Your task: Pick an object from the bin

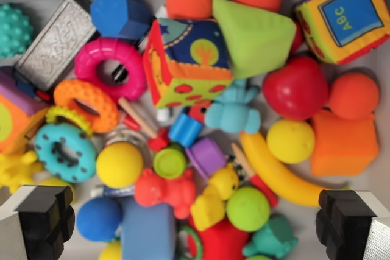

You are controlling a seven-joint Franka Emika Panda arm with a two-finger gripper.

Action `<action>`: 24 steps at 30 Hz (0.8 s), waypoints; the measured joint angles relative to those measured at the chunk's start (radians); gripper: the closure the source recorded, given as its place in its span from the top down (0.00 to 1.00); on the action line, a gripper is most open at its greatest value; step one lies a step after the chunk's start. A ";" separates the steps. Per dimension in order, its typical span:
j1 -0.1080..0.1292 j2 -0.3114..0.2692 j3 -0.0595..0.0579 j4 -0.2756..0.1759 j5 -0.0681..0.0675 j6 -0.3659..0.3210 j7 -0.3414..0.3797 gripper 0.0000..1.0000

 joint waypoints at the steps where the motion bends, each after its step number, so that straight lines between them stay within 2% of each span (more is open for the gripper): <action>1: 0.000 0.000 0.000 0.000 0.000 0.000 0.000 1.00; 24: 0.000 0.001 0.000 -0.001 0.000 0.000 -0.014 1.00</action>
